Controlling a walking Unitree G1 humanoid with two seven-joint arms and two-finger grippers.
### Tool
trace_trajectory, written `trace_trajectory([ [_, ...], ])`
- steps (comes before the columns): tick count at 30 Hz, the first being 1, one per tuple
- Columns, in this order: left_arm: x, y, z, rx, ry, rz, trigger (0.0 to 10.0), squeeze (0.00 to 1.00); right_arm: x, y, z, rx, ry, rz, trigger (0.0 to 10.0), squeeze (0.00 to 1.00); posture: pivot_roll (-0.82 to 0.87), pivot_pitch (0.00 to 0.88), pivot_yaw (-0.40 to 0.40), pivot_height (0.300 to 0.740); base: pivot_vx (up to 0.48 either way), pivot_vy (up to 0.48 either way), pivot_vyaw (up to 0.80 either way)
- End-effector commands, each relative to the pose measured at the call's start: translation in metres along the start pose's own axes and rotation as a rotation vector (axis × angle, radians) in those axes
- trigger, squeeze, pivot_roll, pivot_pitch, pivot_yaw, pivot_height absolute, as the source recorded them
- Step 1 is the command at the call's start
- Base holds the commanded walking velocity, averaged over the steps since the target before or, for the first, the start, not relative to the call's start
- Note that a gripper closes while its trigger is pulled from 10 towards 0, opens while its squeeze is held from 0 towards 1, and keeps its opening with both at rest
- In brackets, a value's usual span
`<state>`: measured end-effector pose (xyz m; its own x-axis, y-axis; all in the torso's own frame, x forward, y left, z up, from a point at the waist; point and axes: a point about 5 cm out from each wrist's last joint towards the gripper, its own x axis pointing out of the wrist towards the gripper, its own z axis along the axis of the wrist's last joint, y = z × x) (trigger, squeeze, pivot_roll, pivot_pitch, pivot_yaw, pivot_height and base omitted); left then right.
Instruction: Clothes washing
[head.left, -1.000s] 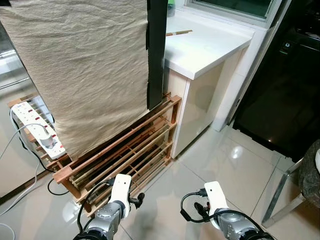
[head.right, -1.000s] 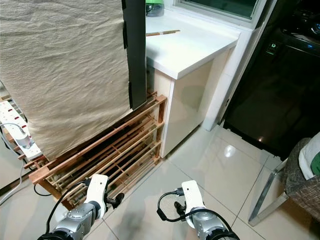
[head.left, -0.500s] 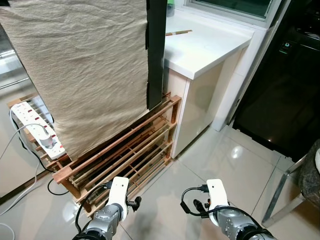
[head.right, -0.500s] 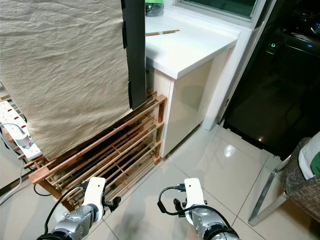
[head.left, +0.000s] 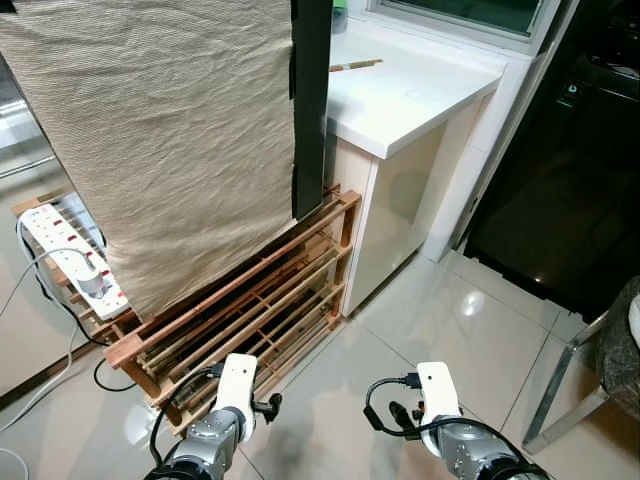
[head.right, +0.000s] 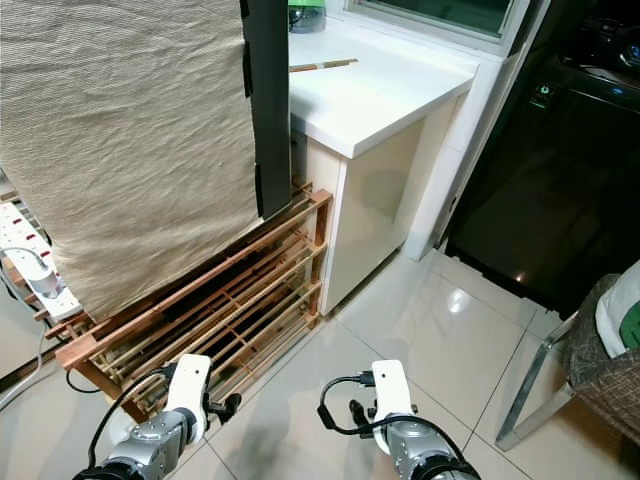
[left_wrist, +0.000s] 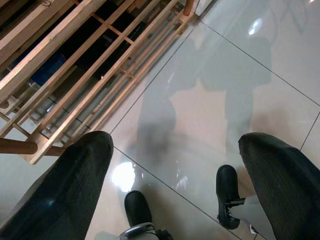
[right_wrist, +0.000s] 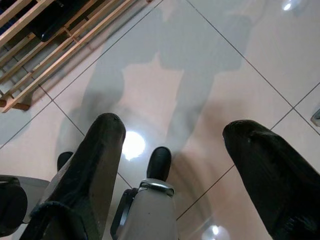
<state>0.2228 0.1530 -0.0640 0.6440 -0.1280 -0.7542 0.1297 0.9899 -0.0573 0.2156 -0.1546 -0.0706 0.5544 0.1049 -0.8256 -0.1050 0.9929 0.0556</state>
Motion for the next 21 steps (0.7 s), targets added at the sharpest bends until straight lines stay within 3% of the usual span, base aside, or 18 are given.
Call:
trace_trajectory([
  [1, 0.001, -0.0011, 0.004, 0.008, -0.005, -0.001, 10.0, 0.0, -0.0005, -0.0033, -0.0013, -0.002, 0.006, -0.01, 10.0, 0.0, -0.01, 0.0, -0.039, 0.74, 0.0, 0.0, 0.0],
  [16, 0.001, -0.0011, 0.004, 0.008, -0.005, -0.001, 10.0, 0.0, -0.0005, -0.0033, -0.0013, -0.002, 0.006, -0.01, 10.0, 0.0, -0.01, 0.0, -0.039, 0.74, 0.0, 0.0, 0.0],
  [21, 0.0022, -0.0069, 0.0047, 0.03, 0.003, -0.011, 10.0, 0.0, -0.0002, -0.0035, 0.0017, -0.048, 0.022, -0.002, 10.0, 0.0, -0.02, 0.0, -0.039, 0.74, 0.0, 0.0, 0.0],
])
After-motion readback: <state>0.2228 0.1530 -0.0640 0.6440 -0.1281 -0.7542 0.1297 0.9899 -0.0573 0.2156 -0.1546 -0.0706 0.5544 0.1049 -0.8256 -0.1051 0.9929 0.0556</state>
